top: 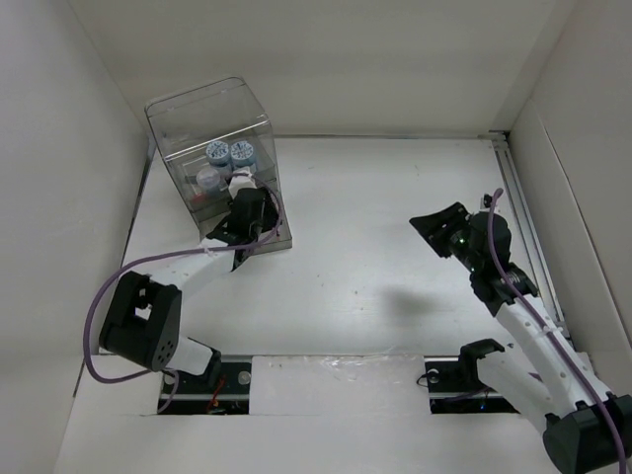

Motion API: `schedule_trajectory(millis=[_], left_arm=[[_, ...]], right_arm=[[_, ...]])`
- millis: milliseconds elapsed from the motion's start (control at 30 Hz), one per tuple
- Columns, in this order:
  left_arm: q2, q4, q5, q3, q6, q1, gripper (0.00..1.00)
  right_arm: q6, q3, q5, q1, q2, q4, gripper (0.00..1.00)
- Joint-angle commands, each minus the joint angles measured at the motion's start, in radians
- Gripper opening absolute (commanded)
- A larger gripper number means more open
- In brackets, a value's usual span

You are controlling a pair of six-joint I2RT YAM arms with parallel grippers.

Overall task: Sort the stationery into containers
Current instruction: Place the stationery into the container, then close the drawer

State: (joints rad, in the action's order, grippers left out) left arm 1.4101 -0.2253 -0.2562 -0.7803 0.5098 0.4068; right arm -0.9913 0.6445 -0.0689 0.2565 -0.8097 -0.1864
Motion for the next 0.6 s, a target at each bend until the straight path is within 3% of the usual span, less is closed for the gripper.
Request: schedule_trajectory(millis=[0,100,133,233,267,300,333,433,567], left_arm=[[-0.017,0.024,-0.063,-0.040,0.018,0.001,0.57],[-0.059,0.011,-0.072,-0.005,0.027,0.001,0.73],[-0.094,0.011,-0.072,0.006,0.036,0.001,0.73],[-0.205,-0.026,-0.051,0.105,0.064,0.001,0.55],[-0.239,-0.026,-0.051,0.137,0.079,0.001,0.44],[-0.273,-0.026,-0.051,0.198,0.079,0.001,0.21],[-0.305,-0.026,-0.051,0.229,0.091,0.001,0.13],[-0.436,0.015,-0.023,0.327,0.116,0.001,0.00],[-0.461,0.015,0.029,0.391,0.125,0.001,0.02]], right_arm=[[-0.004,0.001,-0.009,0.015,-0.003,0.067,0.51],[0.005,-0.008,-0.009,0.015,-0.013,0.067,0.51],[0.005,-0.008,-0.009,0.015,-0.013,0.076,0.51],[0.005,-0.017,-0.009,0.015,-0.022,0.085,0.51],[0.005,-0.017,-0.009,0.015,-0.022,0.085,0.51],[0.005,-0.017,-0.009,0.015,-0.031,0.085,0.51],[0.005,-0.017,-0.009,0.015,-0.031,0.085,0.51],[0.005,-0.017,-0.009,0.024,-0.031,0.085,0.51],[0.005,-0.017,-0.020,0.033,-0.042,0.096,0.51]])
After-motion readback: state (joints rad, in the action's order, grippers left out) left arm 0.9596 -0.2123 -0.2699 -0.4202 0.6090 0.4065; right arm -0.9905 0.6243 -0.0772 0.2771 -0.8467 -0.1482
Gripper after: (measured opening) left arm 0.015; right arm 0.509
